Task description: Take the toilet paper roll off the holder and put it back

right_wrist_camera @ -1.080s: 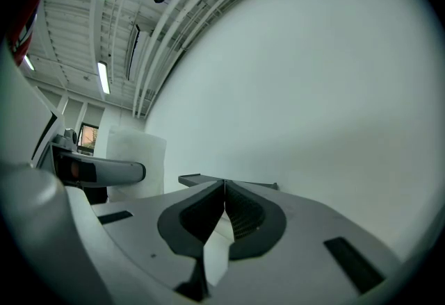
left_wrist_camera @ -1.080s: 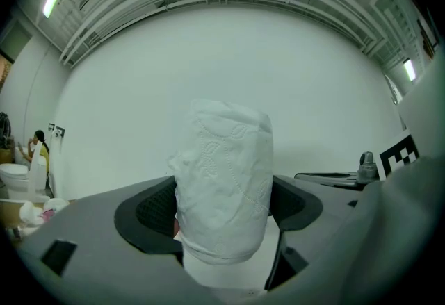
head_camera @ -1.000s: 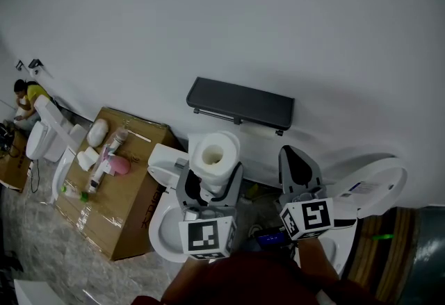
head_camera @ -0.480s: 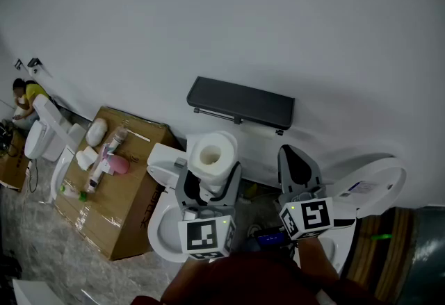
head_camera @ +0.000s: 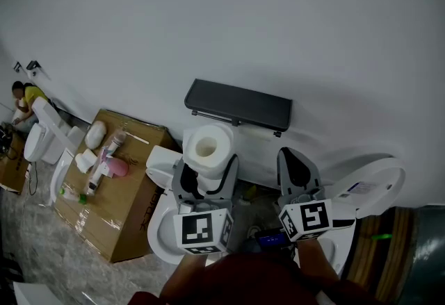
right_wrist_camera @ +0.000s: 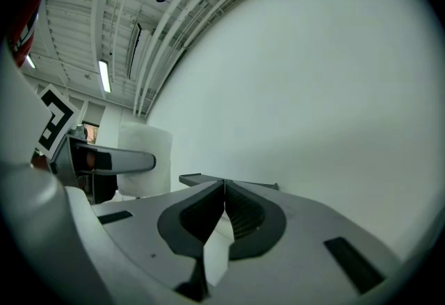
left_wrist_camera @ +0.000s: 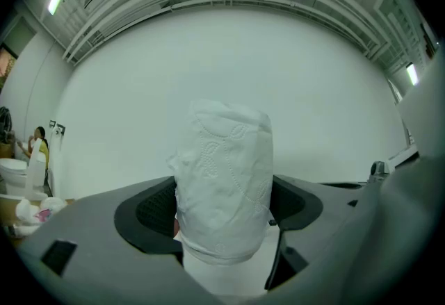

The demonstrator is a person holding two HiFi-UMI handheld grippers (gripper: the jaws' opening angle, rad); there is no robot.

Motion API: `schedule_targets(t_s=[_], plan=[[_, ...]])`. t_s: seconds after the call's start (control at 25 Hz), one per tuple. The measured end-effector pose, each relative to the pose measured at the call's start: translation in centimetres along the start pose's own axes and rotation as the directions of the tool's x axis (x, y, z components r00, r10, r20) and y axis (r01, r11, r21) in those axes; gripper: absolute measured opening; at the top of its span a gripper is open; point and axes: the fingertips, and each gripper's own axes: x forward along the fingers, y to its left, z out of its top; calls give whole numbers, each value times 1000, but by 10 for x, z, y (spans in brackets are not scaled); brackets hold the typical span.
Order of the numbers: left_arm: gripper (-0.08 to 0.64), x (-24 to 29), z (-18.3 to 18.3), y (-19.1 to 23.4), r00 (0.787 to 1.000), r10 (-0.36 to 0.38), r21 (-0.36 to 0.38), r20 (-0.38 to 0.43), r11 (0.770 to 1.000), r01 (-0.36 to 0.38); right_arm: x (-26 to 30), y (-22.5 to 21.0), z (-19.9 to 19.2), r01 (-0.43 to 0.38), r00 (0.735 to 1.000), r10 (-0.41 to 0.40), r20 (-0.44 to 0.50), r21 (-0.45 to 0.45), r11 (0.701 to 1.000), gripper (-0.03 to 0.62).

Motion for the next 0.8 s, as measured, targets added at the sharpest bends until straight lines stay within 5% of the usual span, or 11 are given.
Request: schedule_targets(t_s=[0.52, 0.8], plan=[[420, 61, 82, -6, 984, -33, 57, 172, 998, 24, -3, -13, -6, 22, 1000, -21, -4, 23, 1000, 18], [420, 108, 85, -13, 985, -54, 52, 164, 998, 46, -4, -20, -9, 33, 999, -33, -10, 30, 999, 18]])
